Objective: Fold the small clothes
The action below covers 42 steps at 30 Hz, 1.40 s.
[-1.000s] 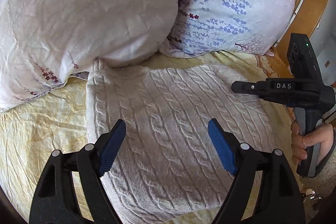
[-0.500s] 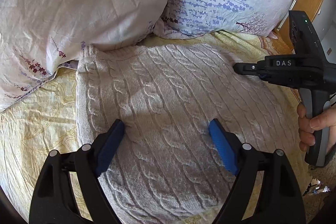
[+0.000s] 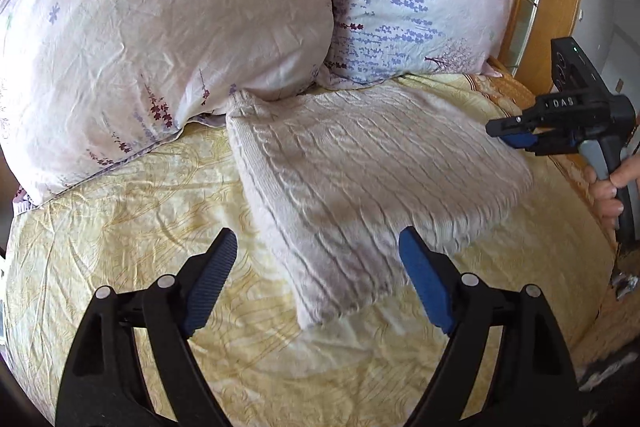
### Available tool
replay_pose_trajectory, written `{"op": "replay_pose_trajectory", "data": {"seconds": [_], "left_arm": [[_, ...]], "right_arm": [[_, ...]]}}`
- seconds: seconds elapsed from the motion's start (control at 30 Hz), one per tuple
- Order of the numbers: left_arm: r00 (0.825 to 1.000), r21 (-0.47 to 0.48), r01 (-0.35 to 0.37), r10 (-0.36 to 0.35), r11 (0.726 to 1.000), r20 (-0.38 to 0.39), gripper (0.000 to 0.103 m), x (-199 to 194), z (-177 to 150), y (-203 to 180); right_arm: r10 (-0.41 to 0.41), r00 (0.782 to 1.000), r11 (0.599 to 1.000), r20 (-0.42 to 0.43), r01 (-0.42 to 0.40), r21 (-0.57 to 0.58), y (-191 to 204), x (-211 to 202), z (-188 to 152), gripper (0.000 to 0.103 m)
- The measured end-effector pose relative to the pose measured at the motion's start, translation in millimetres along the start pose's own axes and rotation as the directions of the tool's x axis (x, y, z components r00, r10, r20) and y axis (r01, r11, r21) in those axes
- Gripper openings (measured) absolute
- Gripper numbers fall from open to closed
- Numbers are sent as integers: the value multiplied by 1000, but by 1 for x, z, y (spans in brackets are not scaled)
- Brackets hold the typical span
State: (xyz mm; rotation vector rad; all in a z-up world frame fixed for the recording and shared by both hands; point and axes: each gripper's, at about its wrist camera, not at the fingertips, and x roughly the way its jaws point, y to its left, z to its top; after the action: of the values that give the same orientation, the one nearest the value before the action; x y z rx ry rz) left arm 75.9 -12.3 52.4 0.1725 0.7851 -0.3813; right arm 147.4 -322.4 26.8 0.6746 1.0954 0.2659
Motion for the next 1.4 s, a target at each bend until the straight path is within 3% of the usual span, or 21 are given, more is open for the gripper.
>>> {"op": "replay_pose_trajectory", "data": {"seconds": [0.3,0.33,0.37,0.5,0.6,0.73,0.77,0.87,0.9,0.93,0.97,1.03,1.13,1.27,1.4], "left_arm": [[993,96,-83,90,992,-73,37,18,-38,-17],[992,99,-99,106,990,-72,30,21,-39,-16],[991,91,-107,114,990,-72,26,22,-40,-15],[996,-78,-71,67,994,-56,15,20,-34,7],[999,-216,-38,32,976,-29,14,14,-33,24],[998,-295,-19,1,955,-59,14,21,-42,35],[998,-307,-19,-2,951,-70,16,24,-45,36],[997,-256,-39,22,966,-72,38,18,-48,30],[998,-224,-47,35,973,-55,55,9,-47,26],[999,-196,-50,46,979,-24,75,-2,-45,23],[998,-173,-58,62,983,20,82,-15,-43,19],[991,-139,-72,86,988,99,96,-36,-33,12],[990,-128,-78,92,989,108,101,-34,-7,-2],[1000,-189,-29,29,982,-3,101,4,18,-19],[999,-193,-47,44,980,-23,101,21,20,-33]], "right_arm": [[-14,999,999,-37,13,-39,12,12,-19,42],[-23,999,999,-42,21,-47,14,13,-20,40],[-27,999,998,-46,24,-56,15,15,-21,29],[-65,998,994,7,65,-90,21,7,-23,10],[-103,994,988,35,106,-115,26,2,-21,9],[-166,986,979,7,166,-118,20,16,-30,9],[-169,986,980,6,169,-108,18,18,-32,10],[-179,984,975,15,179,-128,22,14,-33,14],[-189,982,970,27,191,-148,25,9,-33,29],[-208,977,962,57,215,-170,30,2,-35,38],[-213,972,954,102,230,-193,35,-6,-38,46],[-201,958,936,204,249,-247,47,-24,-46,46],[-191,942,906,275,277,-319,66,-29,-54,46],[-207,943,883,262,295,-364,78,-13,-62,46],[-233,933,852,273,331,-405,85,-4,-73,45]]}}
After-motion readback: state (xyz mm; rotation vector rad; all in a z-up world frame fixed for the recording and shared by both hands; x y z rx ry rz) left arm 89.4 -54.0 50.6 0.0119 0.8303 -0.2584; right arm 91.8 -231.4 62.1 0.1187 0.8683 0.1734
